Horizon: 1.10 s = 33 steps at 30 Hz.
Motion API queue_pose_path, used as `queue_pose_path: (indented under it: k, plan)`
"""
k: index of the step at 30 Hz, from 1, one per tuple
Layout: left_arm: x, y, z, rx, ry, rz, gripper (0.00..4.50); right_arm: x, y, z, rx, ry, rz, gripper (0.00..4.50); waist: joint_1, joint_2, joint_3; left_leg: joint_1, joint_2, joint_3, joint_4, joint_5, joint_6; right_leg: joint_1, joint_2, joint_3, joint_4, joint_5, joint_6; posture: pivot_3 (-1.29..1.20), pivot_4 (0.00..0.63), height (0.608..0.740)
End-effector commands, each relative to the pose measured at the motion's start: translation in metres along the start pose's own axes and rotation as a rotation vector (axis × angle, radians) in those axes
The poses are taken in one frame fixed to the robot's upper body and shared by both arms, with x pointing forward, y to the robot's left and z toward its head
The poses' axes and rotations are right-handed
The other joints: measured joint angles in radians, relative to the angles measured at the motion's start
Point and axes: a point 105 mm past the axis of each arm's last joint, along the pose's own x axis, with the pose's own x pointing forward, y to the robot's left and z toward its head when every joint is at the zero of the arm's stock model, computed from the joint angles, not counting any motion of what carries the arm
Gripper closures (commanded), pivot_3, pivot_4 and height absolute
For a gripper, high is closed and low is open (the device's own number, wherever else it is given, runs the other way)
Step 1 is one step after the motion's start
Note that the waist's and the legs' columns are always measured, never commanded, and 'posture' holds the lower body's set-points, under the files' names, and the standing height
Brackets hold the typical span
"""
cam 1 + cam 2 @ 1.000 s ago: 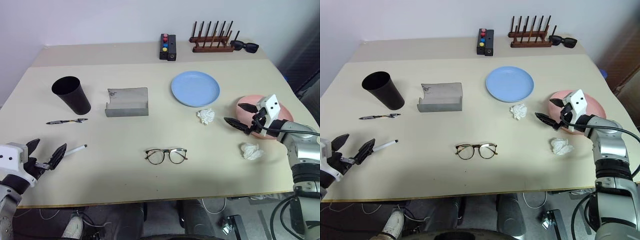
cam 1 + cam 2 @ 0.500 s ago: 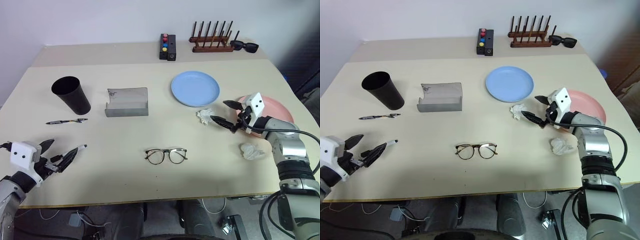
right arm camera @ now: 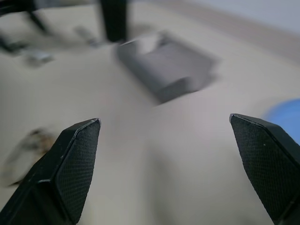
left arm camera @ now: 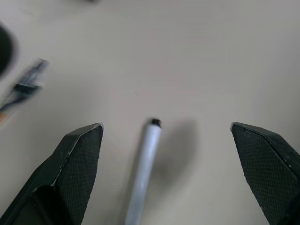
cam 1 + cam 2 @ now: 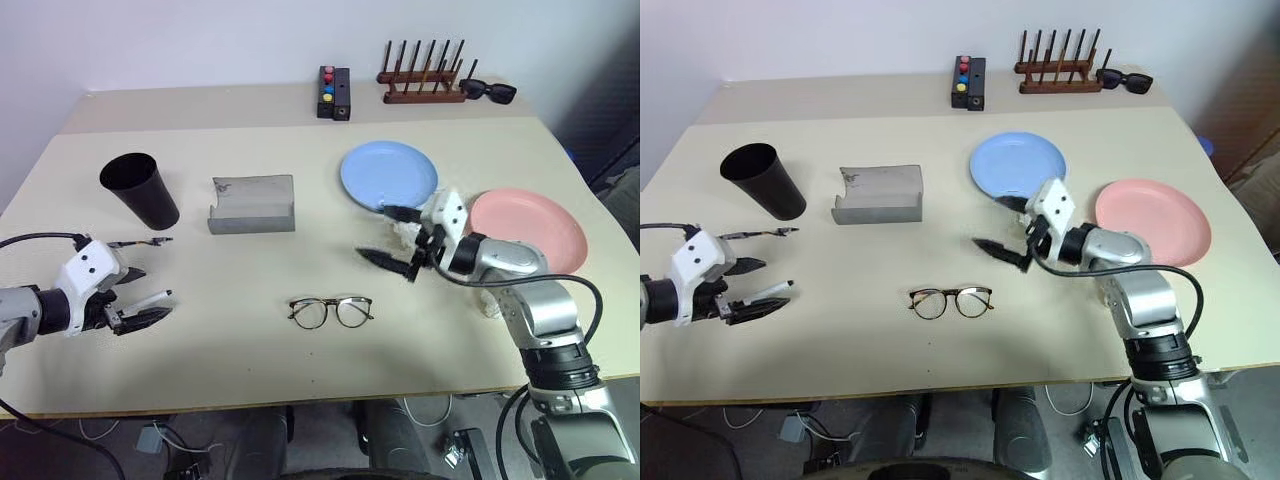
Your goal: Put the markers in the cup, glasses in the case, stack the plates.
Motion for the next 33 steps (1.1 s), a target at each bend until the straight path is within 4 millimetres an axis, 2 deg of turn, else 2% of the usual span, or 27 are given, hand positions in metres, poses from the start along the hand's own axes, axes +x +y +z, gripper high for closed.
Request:
queue_pose_path:
  k: [1,4,8,10,12,18,22,24,26,31,33]
  plan:
    - [-0.001,0.004,-0.009,0.069,0.093,-0.046,0.07,0.013,0.028,0.02,-0.042,-0.056,0.119,0.0,0.0,0.0,0.0,0.0,0.0,0.0,0.0,0.0,0.0,0.0,0.0,0.0,0.0,0.0,0.0,0.0,0.15,0.739]
    - [0.004,-0.001,-0.012,0.057,0.107,-0.119,0.07,0.024,0.039,0.021,-0.034,-0.076,0.134,0.0,0.001,0.0,0.0,0.0,0.0,0.0,-0.001,0.0,0.0,-0.001,0.0,0.0,0.0,0.0,0.0,0.0,0.15,0.739]
    - [0.007,-0.004,-0.02,0.039,0.138,-0.177,0.07,0.029,0.043,0.02,-0.024,-0.085,0.127,0.0,0.004,-0.001,0.0,0.0,0.0,0.0,-0.001,0.0,0.0,-0.001,0.0,0.0,0.0,0.0,0.0,0.0,0.15,0.739]
    - [0.007,-0.004,-0.023,0.046,0.153,-0.193,0.56,0.031,0.046,0.021,-0.018,-0.091,0.128,0.0,0.004,0.0,0.0,0.0,0.0,0.0,-0.001,0.0,0.0,0.0,0.0,0.0,0.0,0.0,0.0,0.0,0.15,0.739]
    - [0.008,-0.002,-0.024,0.059,0.162,-0.196,1.29,0.031,0.049,0.021,-0.015,-0.093,0.13,0.0,0.004,0.0,0.0,0.0,0.0,0.0,-0.001,0.0,0.0,0.0,0.0,0.0,0.0,0.0,0.0,0.0,0.15,0.739]
    - [0.008,0.0,-0.022,0.075,0.161,-0.185,4.4,0.035,0.052,0.021,-0.004,-0.1,0.135,0.0,0.001,0.0,0.0,0.0,0.0,0.0,-0.001,0.0,0.0,0.0,0.0,0.0,0.001,0.0,0.0,0.0,0.15,0.739]
    - [0.008,0.004,-0.015,0.092,0.122,-0.119,4.46,0.038,0.053,0.022,-0.004,-0.105,0.143,0.0,0.002,0.0,0.0,0.0,0.0,0.0,-0.001,0.0,0.0,0.0,0.0,0.0,0.001,0.0,0.001,0.0,0.15,0.739]
    - [0.003,0.008,0.001,0.068,0.035,-0.075,4.46,0.039,0.053,0.024,-0.007,-0.108,0.144,0.0,0.003,0.0,0.0,0.001,0.0,0.0,-0.001,0.0,0.0,0.0,0.0,0.0,0.002,0.0,0.0,0.0,0.15,0.739]
    - [-0.006,0.014,0.025,0.062,-0.105,-0.016,4.46,0.039,0.052,0.025,-0.009,-0.111,0.143,0.0,0.003,-0.001,0.0,0.0,0.0,0.0,0.0,0.0,0.0,0.0,0.0,0.0,0.002,0.0,0.001,0.0,0.15,0.739]
    - [-0.043,0.05,0.1,0.09,-0.495,0.294,4.46,0.043,0.05,0.028,-0.021,-0.124,0.149,0.0,0.009,-0.002,0.0,0.0,0.0,-0.002,0.002,0.0,0.0,0.0,0.0,-0.001,0.003,0.001,0.002,0.0,0.15,0.739]
    - [-0.062,0.071,0.129,0.081,-0.653,0.48,4.46,0.046,0.048,0.035,-0.03,-0.153,0.144,0.0,0.009,-0.002,0.0,0.0,0.0,-0.002,0.003,0.0,0.0,0.001,0.0,-0.001,0.003,0.002,0.004,0.0,0.15,0.739]
